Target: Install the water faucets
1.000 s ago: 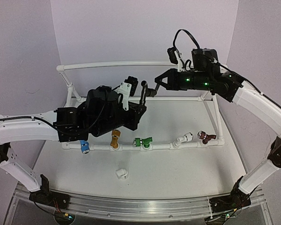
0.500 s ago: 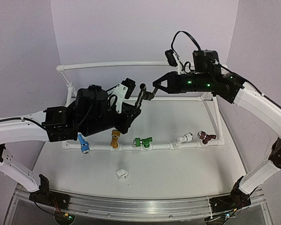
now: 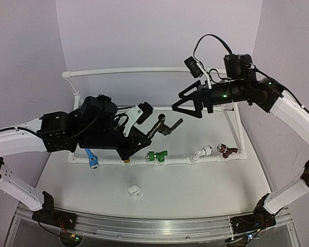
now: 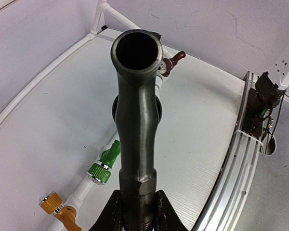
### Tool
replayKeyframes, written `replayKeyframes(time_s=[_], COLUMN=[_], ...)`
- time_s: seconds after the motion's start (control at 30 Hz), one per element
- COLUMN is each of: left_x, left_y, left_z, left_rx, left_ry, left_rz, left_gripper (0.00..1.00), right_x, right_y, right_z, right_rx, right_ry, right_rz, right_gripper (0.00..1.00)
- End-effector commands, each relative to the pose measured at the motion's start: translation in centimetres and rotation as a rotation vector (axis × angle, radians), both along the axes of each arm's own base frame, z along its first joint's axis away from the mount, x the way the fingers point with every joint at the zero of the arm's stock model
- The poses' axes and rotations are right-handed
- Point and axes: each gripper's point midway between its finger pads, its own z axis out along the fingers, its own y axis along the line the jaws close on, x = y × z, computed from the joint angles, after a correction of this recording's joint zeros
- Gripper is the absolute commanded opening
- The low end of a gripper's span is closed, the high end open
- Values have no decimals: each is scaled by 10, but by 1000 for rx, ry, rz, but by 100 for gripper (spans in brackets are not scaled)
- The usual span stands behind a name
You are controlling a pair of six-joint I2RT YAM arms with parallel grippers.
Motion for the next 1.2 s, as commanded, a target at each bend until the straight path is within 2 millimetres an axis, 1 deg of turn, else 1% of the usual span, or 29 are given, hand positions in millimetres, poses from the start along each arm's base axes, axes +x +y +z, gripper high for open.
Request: replayKeyframes(time_s=[0.0, 0.13, 0.23, 0.37, 0.5, 0.67, 0.9, 1.17], left_x=[-23, -33, -38, -46, -54, -58, -60, -60], left_y=[-3, -9, -14, -19, -23, -25, -27, -27], left_z=[39, 38, 37, 37, 33, 33, 30, 30], left_rx=[-102, -116, -117, -117, -99, -92, -74, -60], left_ry=[88, 170, 210, 240, 276, 280, 283, 281], left_rz=[-137, -212, -253, -314, -370, -405, -428, -437], left_gripper=[0, 0, 0, 0, 0, 0, 0, 0], right_x=[-45, -63, -71, -80, -86, -99, -105, -110], right_y=[-9, -9, -3, 7, 14, 27, 31, 34], right_z=[-9, -20, -26, -38, -43, -58, -69, -79], right_rx=[-48, -38, -33, -43, -34, -47, -58, -87], right_ry=[-87, -83, -52, -11, 28, 104, 165, 177], right_rz=[247, 356, 398, 447, 492, 548, 576, 580], right_gripper=[98, 95, 86, 74, 66, 56, 44, 24])
